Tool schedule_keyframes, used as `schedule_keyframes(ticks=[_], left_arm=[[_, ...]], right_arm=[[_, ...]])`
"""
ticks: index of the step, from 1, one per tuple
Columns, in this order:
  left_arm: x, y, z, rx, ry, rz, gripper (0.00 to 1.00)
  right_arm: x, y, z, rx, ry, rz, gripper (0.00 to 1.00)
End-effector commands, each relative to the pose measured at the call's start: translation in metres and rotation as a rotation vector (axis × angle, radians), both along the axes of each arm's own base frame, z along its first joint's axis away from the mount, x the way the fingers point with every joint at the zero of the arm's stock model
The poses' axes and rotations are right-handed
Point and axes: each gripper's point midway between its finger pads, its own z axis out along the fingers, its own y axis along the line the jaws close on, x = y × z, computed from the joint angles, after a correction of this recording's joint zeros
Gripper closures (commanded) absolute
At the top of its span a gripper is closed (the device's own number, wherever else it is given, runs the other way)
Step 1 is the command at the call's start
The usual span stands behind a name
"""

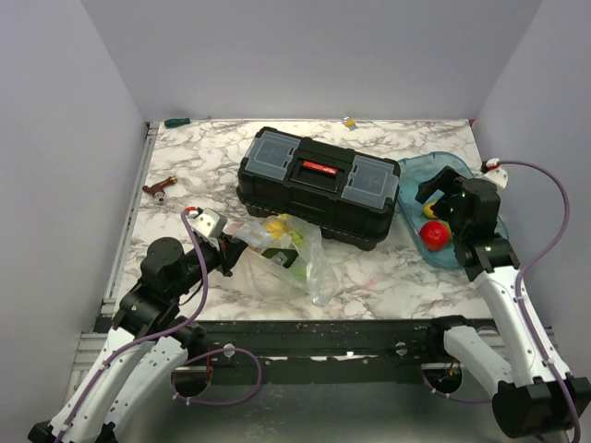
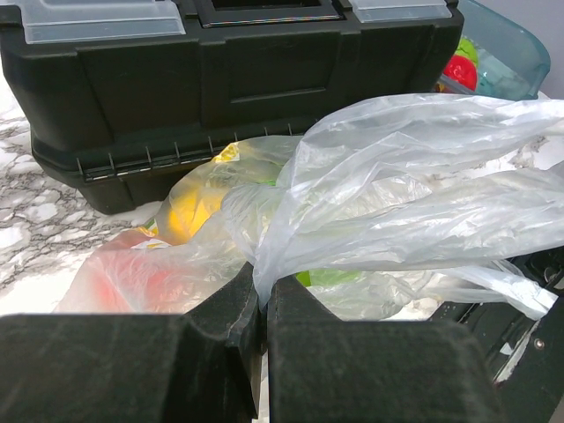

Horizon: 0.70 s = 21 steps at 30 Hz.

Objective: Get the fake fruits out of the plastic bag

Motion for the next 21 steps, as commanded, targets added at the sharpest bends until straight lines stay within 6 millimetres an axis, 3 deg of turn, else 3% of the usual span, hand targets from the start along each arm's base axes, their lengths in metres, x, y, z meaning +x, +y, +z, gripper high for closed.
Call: schedule_keyframes(ticks=[1, 4, 8, 14, 17, 21], left_arm=[[-0.003, -0.003, 0.012, -0.025, -0.027, -0.022, 1.0], [-0.003, -0.003, 0.012, -0.026, -0.028, -0.024, 1.0], [-0.003, -0.003, 0.011, -0.026, -0.024, -0.025, 1.0], [-0.001, -0.001, 0.011, -0.02, -0.025, -0.013, 1.0], [-0.001, -0.001, 0.01, -0.019, -0.028, -0.008, 1.0], [-0.001, 0.0, 0.01, -0.017, -0.027, -0.006, 1.0]], right_arm=[[-0.008, 0.058, 0.035, 0.123, -0.084, 0.319, 0.08], [-0.014, 0.096, 0.046, 0.151, -0.131, 0.481, 0.11], [-0.028, 0.149, 0.053, 0.036, -0.143, 0.574, 0.1], [-0.079, 0.26, 0.063, -0.087, -0.209, 0.892, 0.09], [-0.109, 0.31, 0.05, -0.158, -0.206, 1.129, 0.09], [-0.125, 0.341, 0.022, -0.169, -0.134, 1.257, 0.21]])
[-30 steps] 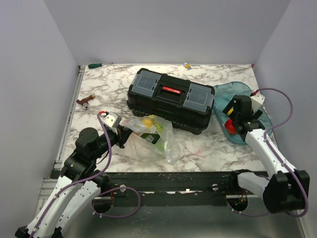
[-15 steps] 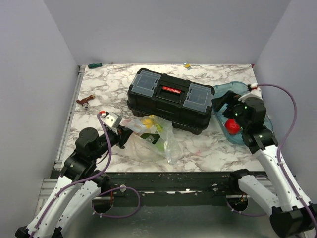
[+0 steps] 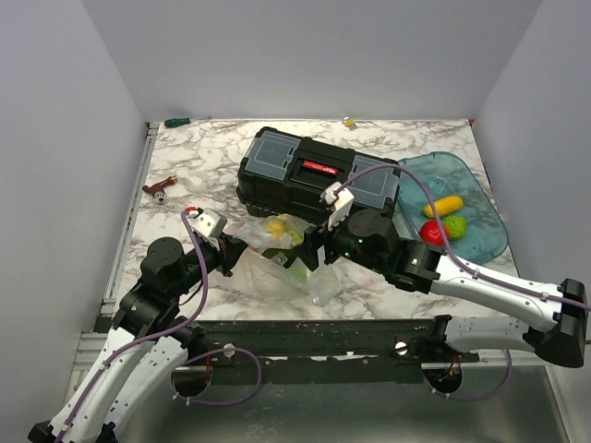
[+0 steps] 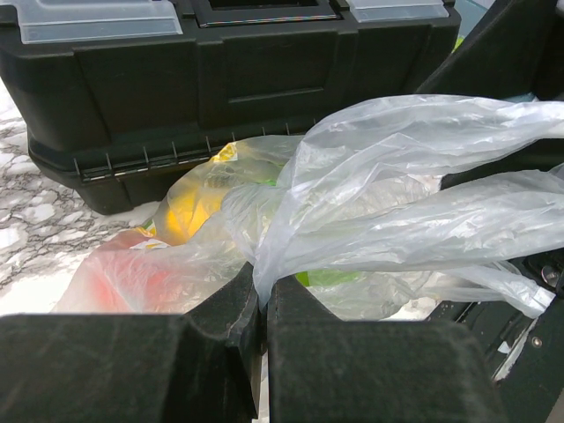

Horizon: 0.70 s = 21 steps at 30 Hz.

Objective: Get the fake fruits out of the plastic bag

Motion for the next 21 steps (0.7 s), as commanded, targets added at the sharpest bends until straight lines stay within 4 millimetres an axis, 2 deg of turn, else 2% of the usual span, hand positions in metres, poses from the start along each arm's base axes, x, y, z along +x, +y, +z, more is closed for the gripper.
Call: schedule_keyframes(ticks=[1, 4, 11, 15, 18, 21], left_arm=[[0.0, 0.001, 0.01, -0.016, -0.028, 0.001, 1.0], [0.0, 0.0, 0.01, -0.018, -0.027, -0.002, 1.0], [0.001, -0.001, 0.009, -0.015, -0.021, -0.006, 1.0], [0.001, 0.0, 0.009, -0.014, -0.022, -0.002, 1.0], [0.001, 0.0, 0.009, -0.012, -0.022, 0.001, 1.0], [0.002, 0.0, 0.008, -0.011, -0.019, 0.002, 1.0]], right_arm=[[-0.009, 0.028, -0.011, -0.03, -0.025, 0.119, 0.27], [-0.01, 0.034, -0.025, -0.024, -0.006, 0.125, 0.47], [0.0, 0.047, -0.074, -0.103, 0.045, 0.068, 0.5], [0.01, 0.06, -0.098, -0.101, 0.061, 0.025, 0.58], [0.01, 0.071, -0.12, -0.173, 0.061, 0.027, 0.6], [0.013, 0.073, -0.146, -0.27, 0.07, -0.007, 0.61]])
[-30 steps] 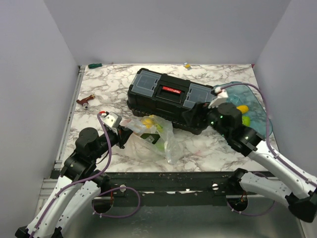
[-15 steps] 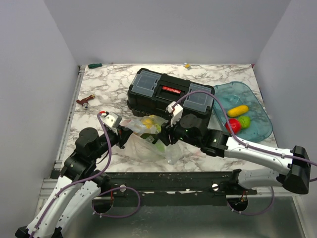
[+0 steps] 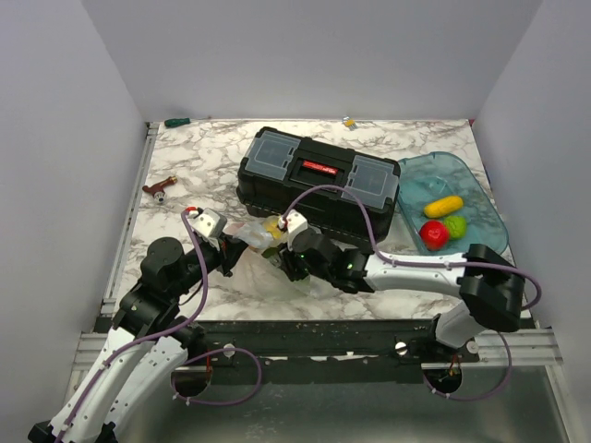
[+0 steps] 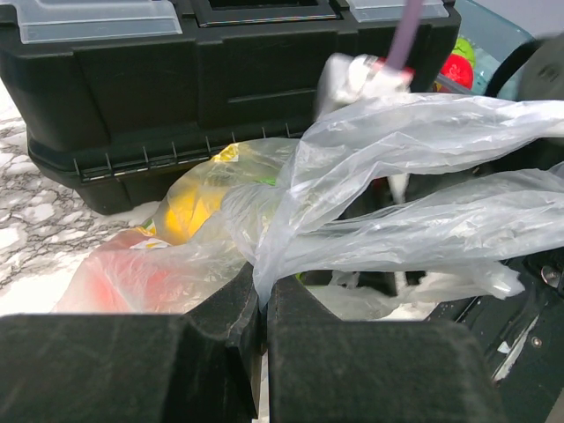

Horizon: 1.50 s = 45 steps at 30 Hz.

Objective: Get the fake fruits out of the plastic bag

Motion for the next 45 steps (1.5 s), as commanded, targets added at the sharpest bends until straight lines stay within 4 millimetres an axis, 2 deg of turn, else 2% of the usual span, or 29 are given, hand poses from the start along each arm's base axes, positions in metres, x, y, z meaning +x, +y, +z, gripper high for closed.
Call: schedule_keyframes(ticks=[1, 5, 9, 11, 14, 16, 23, 26, 30, 34, 38, 40, 42, 45], left_arm=[[0.002, 0.0, 0.008, -0.01, -0.019, 0.001, 1.0], [0.002, 0.0, 0.008, -0.01, -0.021, 0.004, 1.0], [0.002, -0.001, 0.007, -0.009, -0.015, 0.0, 1.0], [0.003, -0.001, 0.007, -0.007, -0.012, 0.0, 1.0], [0.003, -0.002, 0.006, -0.008, -0.011, -0.004, 1.0], [0.003, -0.002, 0.005, -0.003, -0.003, -0.005, 1.0], [-0.001, -0.001, -0.003, -0.022, 0.072, 0.013, 1.0], [-0.006, 0.002, -0.021, -0.023, 0.244, 0.065, 1.0], [-0.023, 0.008, -0.063, 0.001, 0.563, 0.159, 1.0], [-0.029, 0.015, -0.069, -0.042, 0.688, 0.277, 1.0], [-0.036, -0.002, -0.079, -0.197, 0.767, 0.245, 1.0], [-0.039, -0.009, -0.084, -0.249, 0.778, 0.215, 1.0], [-0.038, -0.009, -0.082, -0.272, 0.733, 0.198, 1.0], [-0.04, -0.01, -0.067, -0.301, 0.604, 0.126, 1.0]], right_arm=[[0.006, 0.01, -0.018, -0.089, -0.033, -0.055, 0.6], [-0.008, -0.002, -0.037, -0.195, -0.031, -0.085, 0.59], [-0.007, -0.038, -0.049, -0.331, -0.013, -0.226, 0.58], [-0.011, -0.054, -0.048, -0.38, -0.026, -0.277, 0.57], [-0.019, -0.063, -0.044, -0.366, -0.028, -0.285, 0.49], [-0.024, -0.065, -0.047, -0.324, -0.015, -0.27, 0.43], [-0.035, -0.072, -0.054, -0.171, 0.028, -0.287, 0.39], [-0.042, -0.069, -0.056, -0.075, 0.027, -0.271, 0.39], [-0.051, -0.067, -0.072, 0.036, 0.039, -0.232, 0.4], [-0.053, -0.065, -0.092, 0.034, 0.049, -0.244, 0.43], [-0.053, -0.064, -0.111, -0.044, 0.053, -0.254, 0.47], [-0.052, -0.063, -0.108, -0.044, 0.047, -0.275, 0.48], [-0.049, -0.062, -0.096, -0.018, 0.038, -0.288, 0.47], [-0.048, -0.056, -0.07, 0.057, 0.027, -0.282, 0.44]])
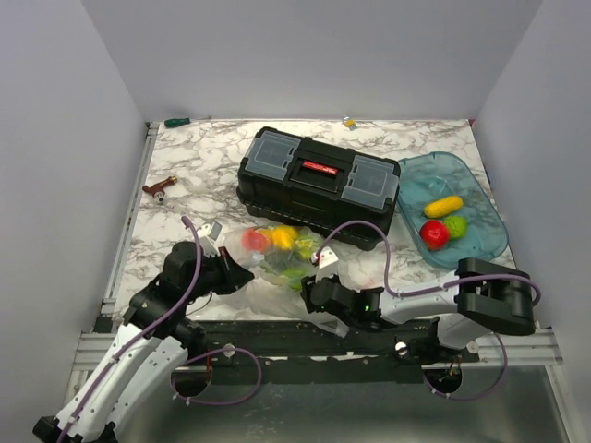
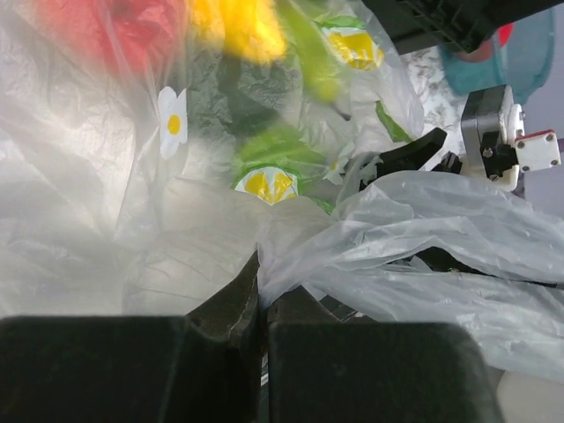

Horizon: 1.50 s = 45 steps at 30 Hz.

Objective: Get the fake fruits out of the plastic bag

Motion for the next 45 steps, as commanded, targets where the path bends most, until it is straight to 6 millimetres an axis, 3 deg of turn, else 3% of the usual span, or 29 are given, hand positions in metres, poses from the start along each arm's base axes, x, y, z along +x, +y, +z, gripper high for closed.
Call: schedule_keyframes(ticks=[1, 8, 9, 14, 16, 18, 21, 23, 26, 30, 34, 35, 38, 41, 44, 45], left_arm=[[-0.001, -0.011, 0.032, -0.137, -0.176, -0.053, 1.0], [-0.014, -0.019, 0.055, -0.218, -0.347, -0.166, 1.0], [-0.017, -0.021, 0.058, -0.224, -0.352, -0.184, 0.95], [-0.022, -0.009, 0.077, -0.178, -0.423, -0.173, 0.45], [-0.021, 0.0, 0.087, -0.142, -0.458, -0.142, 0.14], [-0.021, 0.007, 0.102, -0.121, -0.499, -0.118, 0.02], [-0.019, 0.011, 0.124, -0.1, -0.577, -0.115, 0.01], [-0.015, 0.009, 0.128, -0.067, -0.618, -0.141, 0.01], [-0.001, 0.01, 0.121, 0.012, -0.609, -0.141, 0.01], [0.005, -0.005, 0.113, 0.076, -0.627, -0.279, 0.01], [0.017, -0.017, 0.087, 0.137, -0.575, -0.364, 0.01], [0.02, -0.017, 0.082, 0.149, -0.561, -0.366, 0.04], [0.028, -0.018, 0.075, 0.164, -0.549, -0.351, 0.28], [0.022, -0.028, 0.083, 0.101, -0.585, -0.395, 0.47], [0.018, -0.034, 0.083, 0.076, -0.609, -0.436, 0.49], [0.018, -0.033, 0.081, 0.087, -0.608, -0.439, 0.45]], right_arm=[[0.001, 0.007, 0.035, 0.093, -0.023, -0.02, 0.42], [0.001, 0.05, 0.081, 0.209, -0.041, 0.06, 0.38], [0.003, 0.056, 0.085, 0.221, -0.048, 0.064, 0.37], [0.007, 0.096, 0.108, 0.272, -0.072, 0.115, 0.34], [0.005, 0.112, 0.108, 0.269, -0.063, 0.15, 0.34], [0.002, 0.123, 0.105, 0.276, -0.04, 0.178, 0.33], [-0.008, 0.133, 0.098, 0.309, 0.001, 0.22, 0.33], [-0.012, 0.136, 0.093, 0.319, 0.023, 0.238, 0.33], [-0.015, 0.134, 0.087, 0.322, 0.054, 0.23, 0.33], [-0.019, 0.117, 0.082, 0.354, 0.083, 0.195, 0.33], [-0.019, 0.106, 0.092, 0.394, 0.082, 0.166, 0.33], [-0.019, 0.106, 0.095, 0.401, 0.078, 0.167, 0.33], [-0.016, 0.102, 0.098, 0.391, 0.068, 0.153, 0.33], [-0.012, 0.098, 0.097, 0.374, 0.064, 0.122, 0.34], [-0.011, 0.096, 0.098, 0.372, 0.065, 0.11, 0.34], [-0.011, 0.096, 0.1, 0.378, 0.063, 0.107, 0.34]])
